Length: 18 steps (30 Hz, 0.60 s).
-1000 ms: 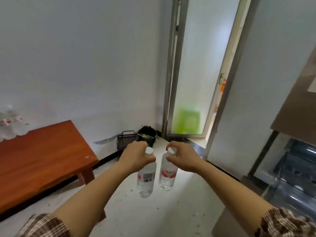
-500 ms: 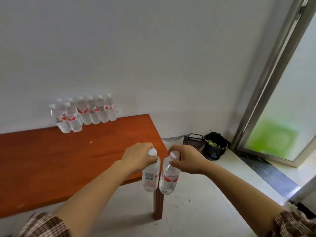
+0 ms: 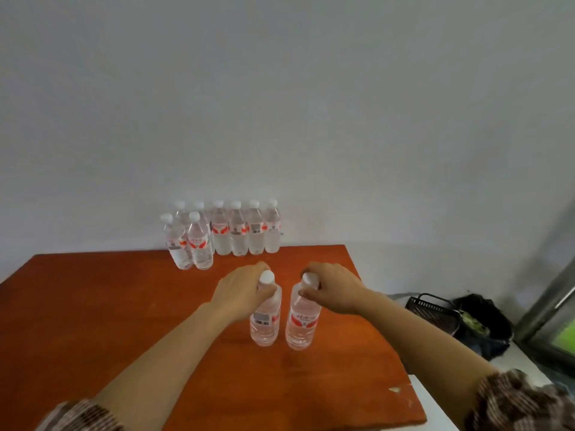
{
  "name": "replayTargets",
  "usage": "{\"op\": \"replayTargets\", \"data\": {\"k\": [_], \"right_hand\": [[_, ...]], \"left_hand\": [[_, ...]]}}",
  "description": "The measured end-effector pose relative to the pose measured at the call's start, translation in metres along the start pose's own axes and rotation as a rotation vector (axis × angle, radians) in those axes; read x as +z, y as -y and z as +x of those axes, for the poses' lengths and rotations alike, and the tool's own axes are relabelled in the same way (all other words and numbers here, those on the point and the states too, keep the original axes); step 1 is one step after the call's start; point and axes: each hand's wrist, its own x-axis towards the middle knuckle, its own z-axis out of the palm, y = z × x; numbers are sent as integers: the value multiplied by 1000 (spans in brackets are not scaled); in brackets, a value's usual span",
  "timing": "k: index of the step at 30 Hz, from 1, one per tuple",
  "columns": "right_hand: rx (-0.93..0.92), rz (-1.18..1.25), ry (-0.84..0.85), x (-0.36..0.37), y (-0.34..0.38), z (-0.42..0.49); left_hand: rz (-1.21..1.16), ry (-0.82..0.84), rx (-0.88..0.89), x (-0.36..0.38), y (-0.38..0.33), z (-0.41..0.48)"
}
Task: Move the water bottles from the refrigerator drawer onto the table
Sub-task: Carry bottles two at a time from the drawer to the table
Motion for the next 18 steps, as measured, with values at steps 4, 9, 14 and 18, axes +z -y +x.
{"op": "replayTargets", "data": {"k": [4, 9, 14, 18], "right_hand": [[27, -84, 11, 18, 14, 70], [49, -95, 76, 39, 32, 144], [61, -81, 105, 54, 45, 219], [92, -109, 130, 67, 51, 271]], "left_hand": [[11, 28, 19, -8, 53, 47], [-10, 79, 66, -18, 113, 98], [-28, 95, 91, -27, 170, 157], [-17, 112, 96, -25, 204, 195]]}}
